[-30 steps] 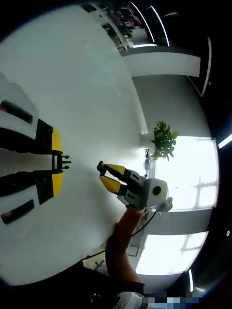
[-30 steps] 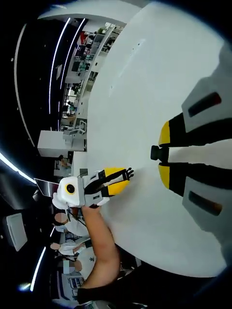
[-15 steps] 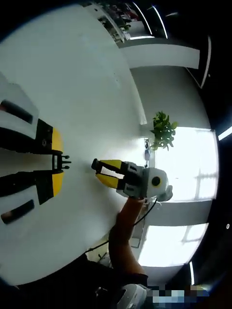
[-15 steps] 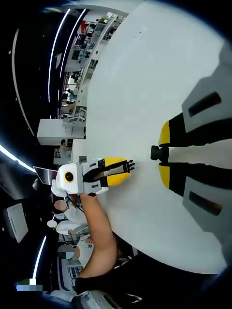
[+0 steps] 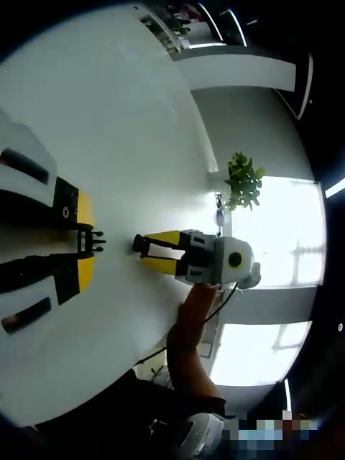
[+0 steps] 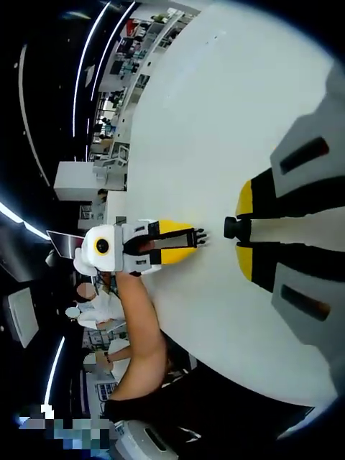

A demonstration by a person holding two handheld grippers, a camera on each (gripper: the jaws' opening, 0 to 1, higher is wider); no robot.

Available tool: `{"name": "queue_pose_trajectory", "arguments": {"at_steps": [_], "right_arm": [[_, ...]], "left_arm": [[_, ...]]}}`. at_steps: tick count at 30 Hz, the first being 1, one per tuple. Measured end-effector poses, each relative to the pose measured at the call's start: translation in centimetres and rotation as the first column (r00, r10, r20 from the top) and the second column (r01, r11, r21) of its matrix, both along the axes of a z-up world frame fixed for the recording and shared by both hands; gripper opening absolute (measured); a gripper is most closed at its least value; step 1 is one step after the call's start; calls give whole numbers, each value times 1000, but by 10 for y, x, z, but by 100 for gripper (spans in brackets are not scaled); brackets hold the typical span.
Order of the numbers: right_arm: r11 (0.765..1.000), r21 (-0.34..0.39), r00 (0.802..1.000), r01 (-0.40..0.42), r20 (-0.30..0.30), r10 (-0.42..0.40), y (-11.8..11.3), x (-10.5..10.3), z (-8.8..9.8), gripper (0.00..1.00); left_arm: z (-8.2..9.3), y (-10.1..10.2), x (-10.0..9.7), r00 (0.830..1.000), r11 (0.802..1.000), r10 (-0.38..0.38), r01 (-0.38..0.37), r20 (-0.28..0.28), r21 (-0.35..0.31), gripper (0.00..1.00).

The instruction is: Snap the two parts of the plastic buckle together until the buckle closes and remains connected.

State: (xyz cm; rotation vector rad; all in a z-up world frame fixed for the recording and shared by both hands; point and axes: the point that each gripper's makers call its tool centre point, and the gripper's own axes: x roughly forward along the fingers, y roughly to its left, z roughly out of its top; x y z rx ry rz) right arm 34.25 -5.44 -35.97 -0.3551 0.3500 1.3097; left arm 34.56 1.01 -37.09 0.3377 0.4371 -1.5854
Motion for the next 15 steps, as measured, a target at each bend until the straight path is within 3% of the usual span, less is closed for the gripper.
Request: {"name": "queue_pose_trajectory", "arguments": {"at_steps": [15], "right_arm": [[998,-25,999,-49,13,49,3,-7,-6,10]], "left_arm": [[-1,-2,-3,1000,1000,-12,12,11,-14,10]]}}
